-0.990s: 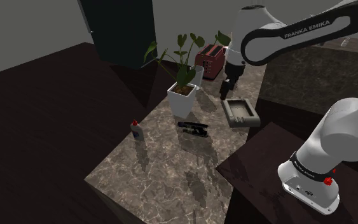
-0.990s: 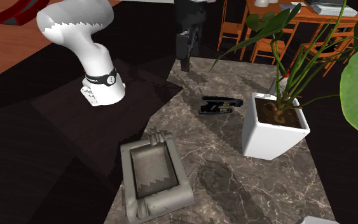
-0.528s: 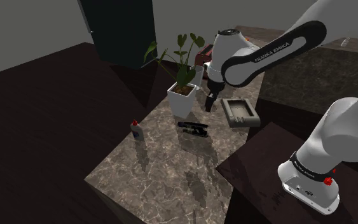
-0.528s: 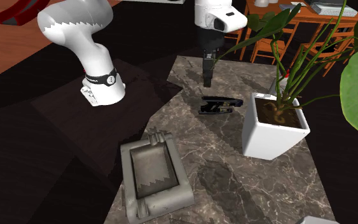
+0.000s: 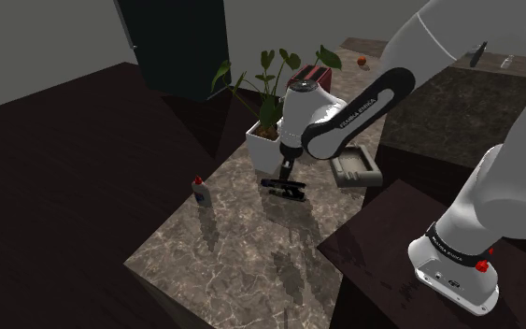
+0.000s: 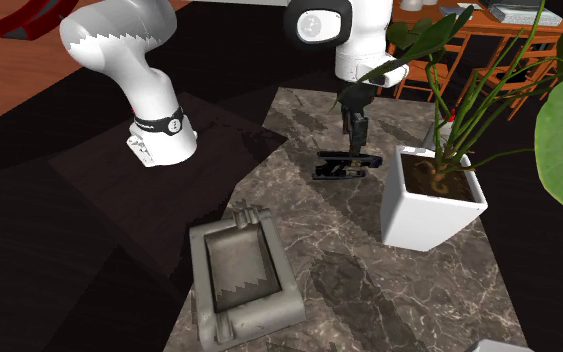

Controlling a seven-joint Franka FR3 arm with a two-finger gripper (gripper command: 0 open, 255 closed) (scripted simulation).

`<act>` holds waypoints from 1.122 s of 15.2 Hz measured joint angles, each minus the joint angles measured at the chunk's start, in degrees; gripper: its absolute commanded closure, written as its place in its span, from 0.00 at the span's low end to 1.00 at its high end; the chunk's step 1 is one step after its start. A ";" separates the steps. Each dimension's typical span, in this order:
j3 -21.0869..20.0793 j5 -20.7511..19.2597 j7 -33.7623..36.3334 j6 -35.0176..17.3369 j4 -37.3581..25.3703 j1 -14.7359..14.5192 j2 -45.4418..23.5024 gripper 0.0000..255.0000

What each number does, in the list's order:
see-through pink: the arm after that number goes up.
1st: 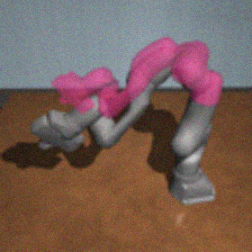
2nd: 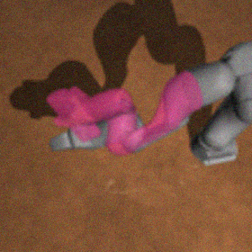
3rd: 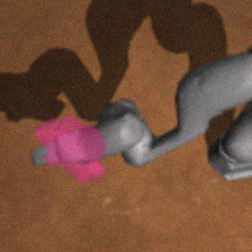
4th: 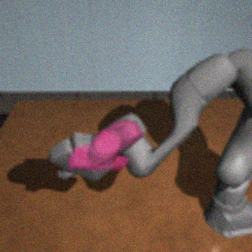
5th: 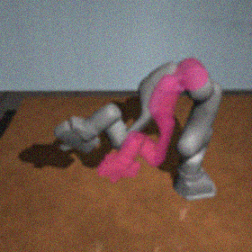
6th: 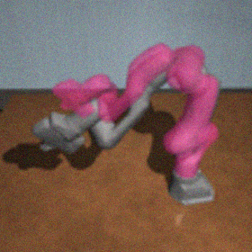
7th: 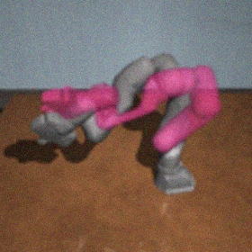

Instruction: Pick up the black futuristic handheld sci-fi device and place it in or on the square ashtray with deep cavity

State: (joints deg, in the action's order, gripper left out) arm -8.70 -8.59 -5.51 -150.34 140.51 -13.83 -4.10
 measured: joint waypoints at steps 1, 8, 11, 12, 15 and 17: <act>-0.09 -0.96 0.38 -0.92 -0.49 -0.28 -1.33 0.00; 0.99 -5.09 3.23 -6.47 -1.38 -1.10 -7.83 0.00; 1.26 -5.65 3.69 -7.26 -1.49 -1.26 -8.73 0.00; 1.28 -5.69 3.71 -7.32 -1.50 -1.27 -8.79 0.00; 1.30 -5.71 3.72 -7.36 -1.50 -1.27 -8.83 0.00; 1.30 -5.71 3.72 -7.36 -1.50 -1.27 -8.82 1.00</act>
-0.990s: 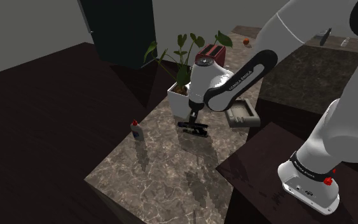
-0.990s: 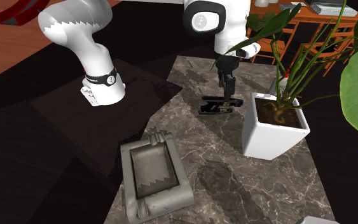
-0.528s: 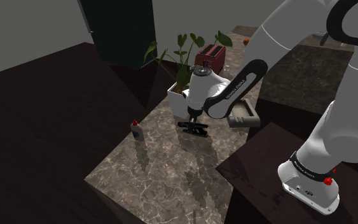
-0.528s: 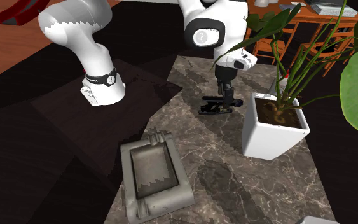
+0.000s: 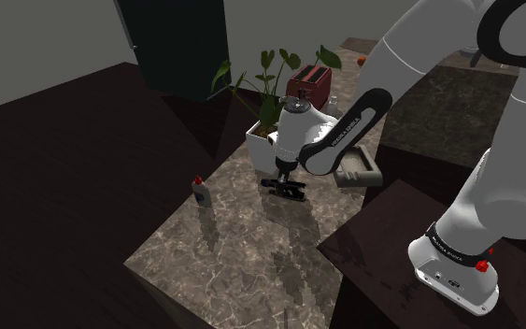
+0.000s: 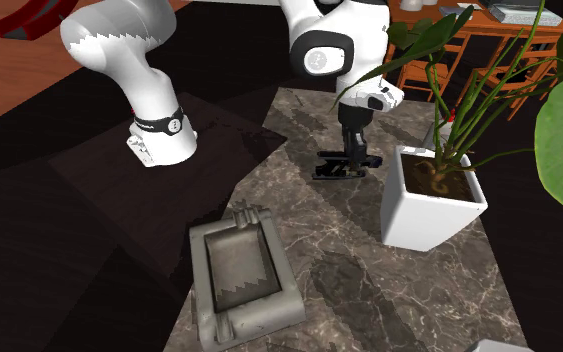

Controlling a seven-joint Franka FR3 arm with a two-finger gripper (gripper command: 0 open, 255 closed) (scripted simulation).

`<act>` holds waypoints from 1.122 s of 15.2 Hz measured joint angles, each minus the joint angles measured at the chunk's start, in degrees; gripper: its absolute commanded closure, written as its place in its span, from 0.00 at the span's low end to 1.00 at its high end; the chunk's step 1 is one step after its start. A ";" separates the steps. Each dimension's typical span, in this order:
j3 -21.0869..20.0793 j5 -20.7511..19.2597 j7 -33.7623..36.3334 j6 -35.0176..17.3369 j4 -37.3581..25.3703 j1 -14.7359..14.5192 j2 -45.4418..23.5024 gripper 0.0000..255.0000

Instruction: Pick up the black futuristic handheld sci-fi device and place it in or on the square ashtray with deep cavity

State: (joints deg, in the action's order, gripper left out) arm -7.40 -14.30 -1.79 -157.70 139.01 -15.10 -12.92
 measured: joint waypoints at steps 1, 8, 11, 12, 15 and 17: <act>0.00 0.00 0.00 0.00 0.00 0.00 0.00 1.00; 0.00 -0.01 0.00 -0.01 -0.02 0.00 0.00 1.00; -0.33 0.61 -0.46 0.86 0.14 0.16 1.01 1.00; -0.51 1.04 -0.84 1.48 0.05 0.30 1.57 1.00; -1.08 2.38 -1.91 3.51 0.02 0.59 3.64 1.00; -1.39 3.39 -2.83 5.10 -0.14 0.83 5.14 1.00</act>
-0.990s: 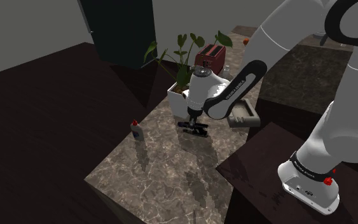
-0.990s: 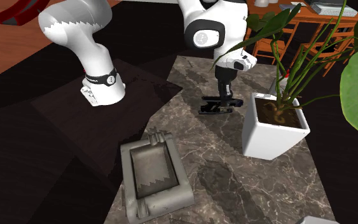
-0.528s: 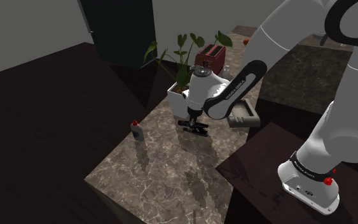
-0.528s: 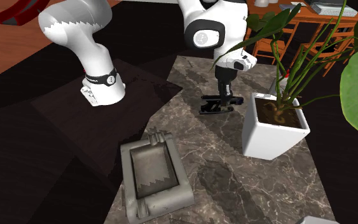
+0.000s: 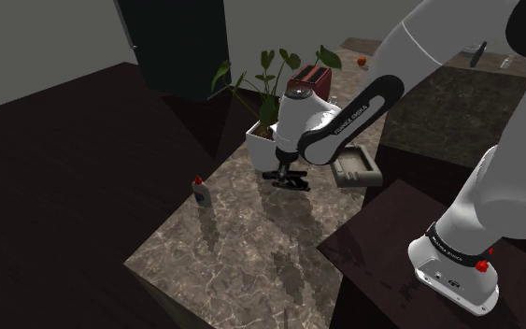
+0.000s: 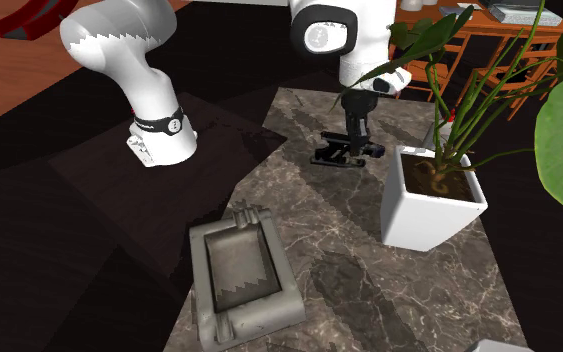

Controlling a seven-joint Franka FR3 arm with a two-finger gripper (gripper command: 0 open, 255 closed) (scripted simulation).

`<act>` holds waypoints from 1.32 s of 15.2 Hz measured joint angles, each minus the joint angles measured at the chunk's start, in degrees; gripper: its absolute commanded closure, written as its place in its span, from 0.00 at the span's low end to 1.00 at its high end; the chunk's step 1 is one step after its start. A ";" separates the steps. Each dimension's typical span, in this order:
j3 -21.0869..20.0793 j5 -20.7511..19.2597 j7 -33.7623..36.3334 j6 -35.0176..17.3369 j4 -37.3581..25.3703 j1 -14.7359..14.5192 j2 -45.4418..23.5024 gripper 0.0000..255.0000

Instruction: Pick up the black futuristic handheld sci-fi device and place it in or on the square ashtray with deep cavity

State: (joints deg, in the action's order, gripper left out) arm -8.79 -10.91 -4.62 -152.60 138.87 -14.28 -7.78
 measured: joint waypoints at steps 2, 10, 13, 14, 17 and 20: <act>-0.25 0.89 -0.75 1.42 0.02 0.13 1.49 1.00; -0.80 3.78 -3.06 7.52 -1.07 0.20 6.68 1.00; -0.84 4.69 -3.86 9.77 -1.40 0.18 8.67 1.00; -0.81 4.99 -4.21 10.57 -1.61 0.21 9.29 1.00; 0.01 5.86 -6.36 11.72 -0.82 0.87 11.38 1.00; 2.15 6.78 -10.70 11.31 2.22 2.46 14.24 1.00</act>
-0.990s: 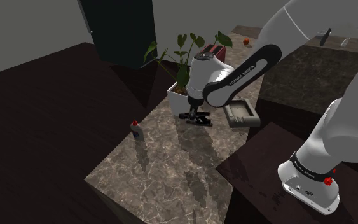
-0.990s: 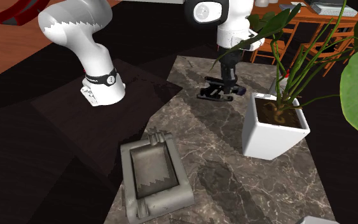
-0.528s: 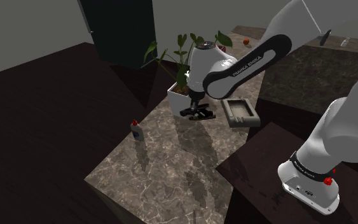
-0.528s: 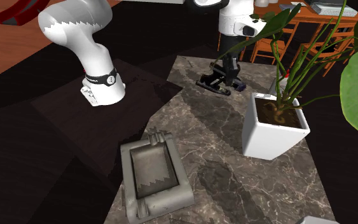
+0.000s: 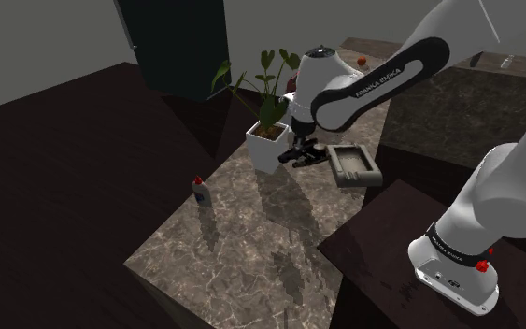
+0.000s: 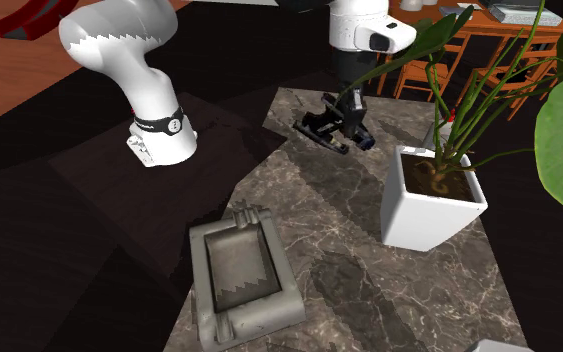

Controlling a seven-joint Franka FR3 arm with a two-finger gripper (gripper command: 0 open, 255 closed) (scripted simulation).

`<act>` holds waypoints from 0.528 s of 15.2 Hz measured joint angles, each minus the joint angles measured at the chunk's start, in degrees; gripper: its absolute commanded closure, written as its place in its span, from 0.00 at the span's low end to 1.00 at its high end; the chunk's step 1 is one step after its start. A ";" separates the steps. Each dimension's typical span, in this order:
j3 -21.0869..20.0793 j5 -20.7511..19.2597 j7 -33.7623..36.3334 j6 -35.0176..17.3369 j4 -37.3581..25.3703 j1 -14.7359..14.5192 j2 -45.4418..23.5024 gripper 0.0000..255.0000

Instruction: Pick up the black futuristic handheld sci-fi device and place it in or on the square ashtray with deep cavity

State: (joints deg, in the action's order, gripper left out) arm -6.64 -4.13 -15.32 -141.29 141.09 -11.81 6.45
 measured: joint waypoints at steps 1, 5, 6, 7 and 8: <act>0.77 0.22 -1.46 -0.44 1.14 0.53 0.79 1.00; 4.60 0.84 -8.19 -0.44 4.20 2.96 4.14 1.00; 5.48 0.93 -9.67 -0.20 5.41 3.48 5.63 1.00; 6.53 0.94 -11.36 -0.19 5.96 4.11 6.27 1.00; 7.58 0.86 -12.98 -0.42 6.54 4.77 6.67 1.00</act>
State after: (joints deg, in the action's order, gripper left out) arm 0.94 -3.27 -28.30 -141.71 147.63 -7.04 13.13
